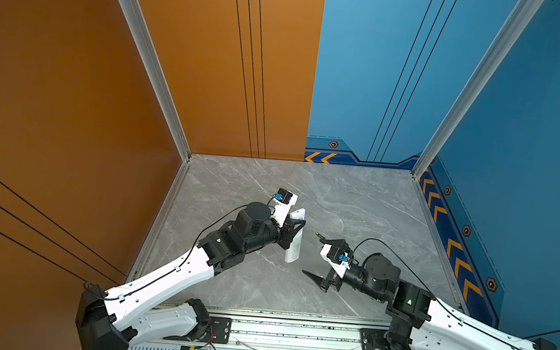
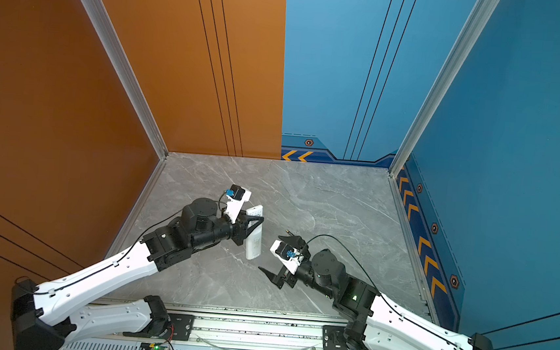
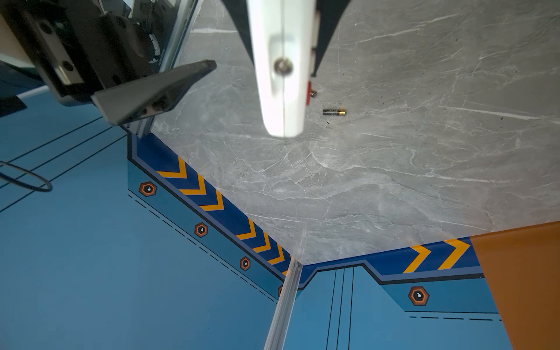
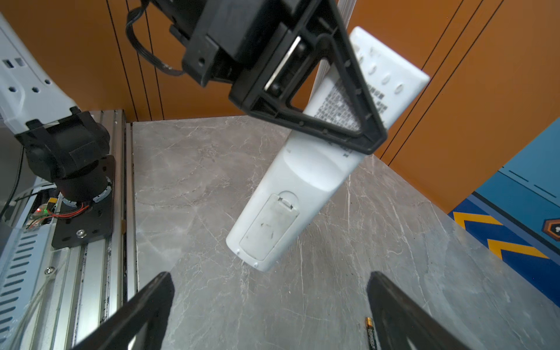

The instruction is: Load the batteries into the remote control

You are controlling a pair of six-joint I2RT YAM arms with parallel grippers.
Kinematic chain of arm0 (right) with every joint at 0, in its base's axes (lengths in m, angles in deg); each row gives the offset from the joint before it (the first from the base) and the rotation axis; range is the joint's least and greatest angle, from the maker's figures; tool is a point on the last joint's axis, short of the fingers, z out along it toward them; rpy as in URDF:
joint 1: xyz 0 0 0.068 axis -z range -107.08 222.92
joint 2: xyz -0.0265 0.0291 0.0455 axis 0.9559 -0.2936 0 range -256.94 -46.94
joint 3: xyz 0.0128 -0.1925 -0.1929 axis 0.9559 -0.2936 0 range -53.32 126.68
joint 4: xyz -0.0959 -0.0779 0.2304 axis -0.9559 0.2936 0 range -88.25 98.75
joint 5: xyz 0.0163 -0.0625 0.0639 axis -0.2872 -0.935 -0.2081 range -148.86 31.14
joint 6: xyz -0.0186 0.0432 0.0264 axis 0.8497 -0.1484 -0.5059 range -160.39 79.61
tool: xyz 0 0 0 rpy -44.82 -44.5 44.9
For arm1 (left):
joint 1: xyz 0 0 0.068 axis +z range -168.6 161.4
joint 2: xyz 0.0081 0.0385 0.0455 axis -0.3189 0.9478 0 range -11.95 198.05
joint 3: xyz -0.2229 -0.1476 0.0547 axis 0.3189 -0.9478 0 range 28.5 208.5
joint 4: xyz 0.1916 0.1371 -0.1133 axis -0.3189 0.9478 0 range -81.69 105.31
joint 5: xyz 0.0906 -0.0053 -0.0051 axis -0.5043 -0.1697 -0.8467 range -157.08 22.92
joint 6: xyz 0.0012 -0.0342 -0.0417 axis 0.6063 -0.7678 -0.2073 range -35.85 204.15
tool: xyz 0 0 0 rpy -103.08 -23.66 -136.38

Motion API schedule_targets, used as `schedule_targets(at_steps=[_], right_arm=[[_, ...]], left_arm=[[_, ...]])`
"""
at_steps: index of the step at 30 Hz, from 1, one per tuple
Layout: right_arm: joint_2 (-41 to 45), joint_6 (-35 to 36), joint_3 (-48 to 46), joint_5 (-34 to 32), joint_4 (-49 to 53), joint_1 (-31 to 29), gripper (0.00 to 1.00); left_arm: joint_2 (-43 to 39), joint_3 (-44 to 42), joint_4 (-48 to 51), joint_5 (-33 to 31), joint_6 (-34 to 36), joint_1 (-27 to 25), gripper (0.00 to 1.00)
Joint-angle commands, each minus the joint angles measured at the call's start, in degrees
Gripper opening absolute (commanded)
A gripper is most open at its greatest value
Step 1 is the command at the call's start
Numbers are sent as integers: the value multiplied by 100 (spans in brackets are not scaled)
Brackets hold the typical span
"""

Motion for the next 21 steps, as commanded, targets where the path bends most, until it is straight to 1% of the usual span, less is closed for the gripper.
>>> schedule_targets(at_steps=[1,3,6,9,13,21], right_arm=[[-98,392,167,448,331,-98,93],[-167,541,185,501,358,-208,92],[-277,700,266,388,473,-393,91],[-439,802,430,221,732,-556,91],[-715,902,755,20,1148,-712,90],[-1252,1053,1456,-105,1901,-910,87]], left_arm=[[-169,126,169,670,185,175,0],[-179,96,214,976,176,322,0],[-188,-2,186,1432,114,557,0],[-204,-197,-74,1942,-52,834,0],[-198,-484,-406,2469,-238,1118,0],[-83,-830,-746,3234,-615,1463,0]])
